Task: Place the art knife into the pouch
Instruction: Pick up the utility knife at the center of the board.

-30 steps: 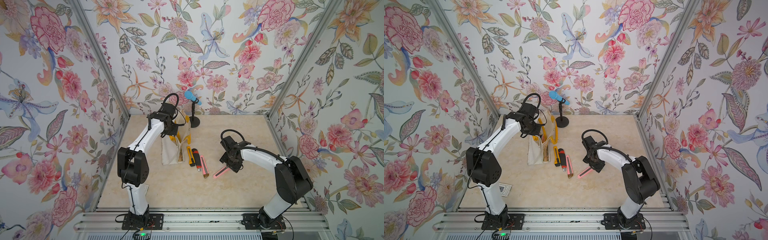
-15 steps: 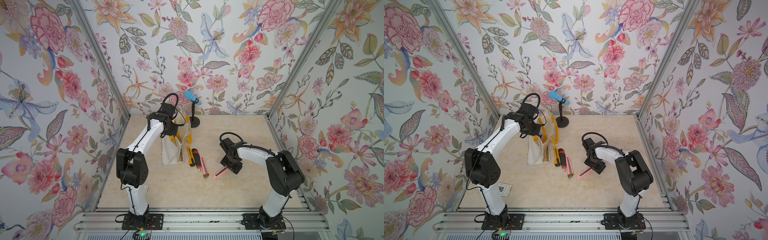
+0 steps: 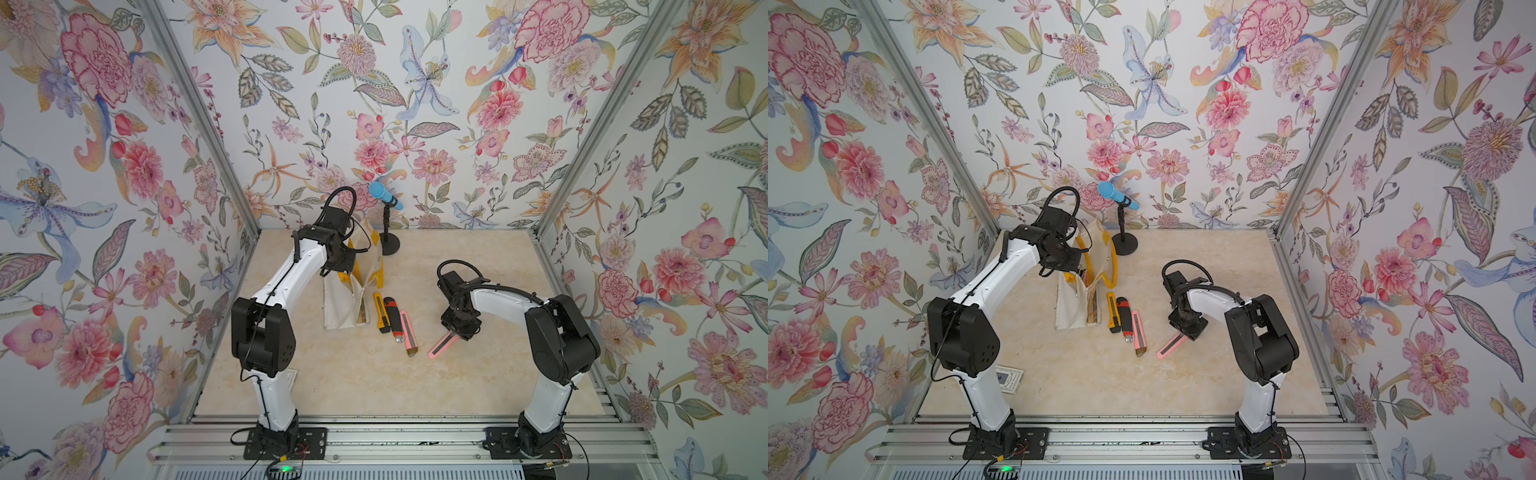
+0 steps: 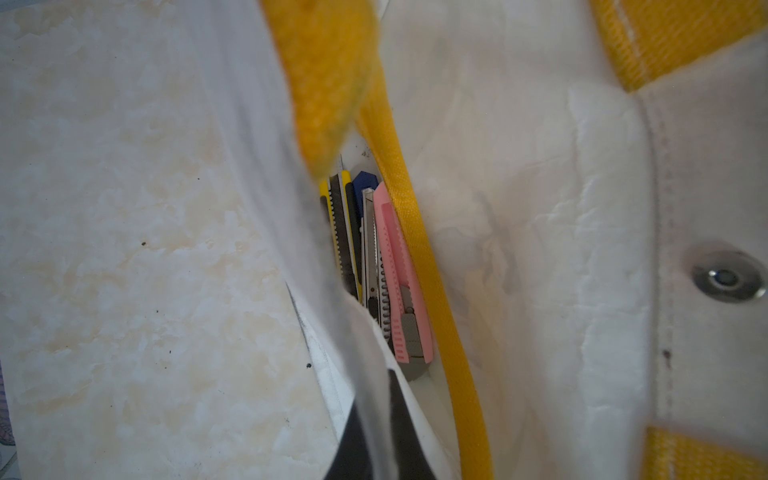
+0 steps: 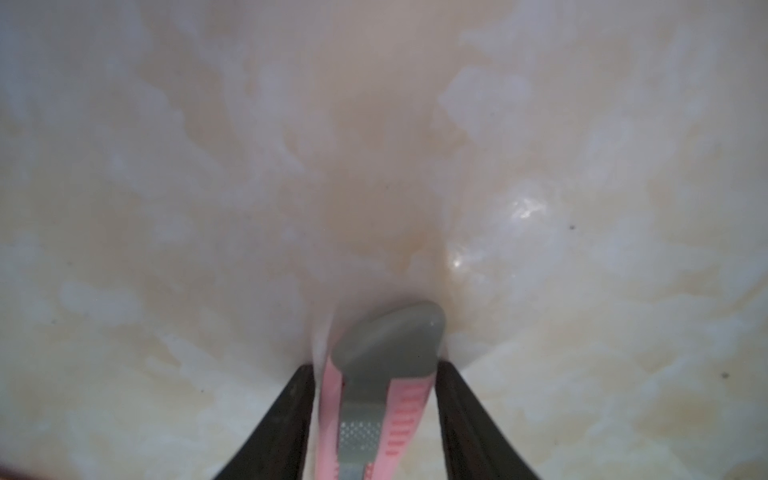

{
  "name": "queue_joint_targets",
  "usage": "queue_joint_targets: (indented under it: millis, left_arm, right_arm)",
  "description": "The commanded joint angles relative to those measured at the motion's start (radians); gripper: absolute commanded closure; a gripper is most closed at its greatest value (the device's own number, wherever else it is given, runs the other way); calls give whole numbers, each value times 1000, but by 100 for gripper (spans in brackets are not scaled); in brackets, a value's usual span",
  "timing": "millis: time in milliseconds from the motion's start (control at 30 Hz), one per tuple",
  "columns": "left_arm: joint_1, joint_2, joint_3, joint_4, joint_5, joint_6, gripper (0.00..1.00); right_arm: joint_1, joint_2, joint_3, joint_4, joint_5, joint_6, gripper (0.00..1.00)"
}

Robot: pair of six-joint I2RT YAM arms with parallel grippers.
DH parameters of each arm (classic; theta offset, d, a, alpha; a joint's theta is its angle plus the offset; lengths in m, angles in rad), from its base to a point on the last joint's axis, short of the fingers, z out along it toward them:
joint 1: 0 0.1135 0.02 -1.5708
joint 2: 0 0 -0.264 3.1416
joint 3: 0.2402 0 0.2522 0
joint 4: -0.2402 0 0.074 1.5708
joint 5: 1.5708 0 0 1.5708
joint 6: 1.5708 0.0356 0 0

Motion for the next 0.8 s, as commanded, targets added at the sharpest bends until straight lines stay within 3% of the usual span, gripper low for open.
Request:
queue_joint_targets:
  millis: [0,333,767]
  left_arm:
    - [-3,-25,-17,-19,-7,7,100]
    - [-5,-21,-20,-20,-15,5,100]
    - [-3,-16,-10,-22,-14,3,100]
  right_arm:
    - [-6,50,-2,-18,17,7,54]
    - [-7,40,27,-18,30,-12,67]
    - [-13,-71,283,-19,61,-109,68]
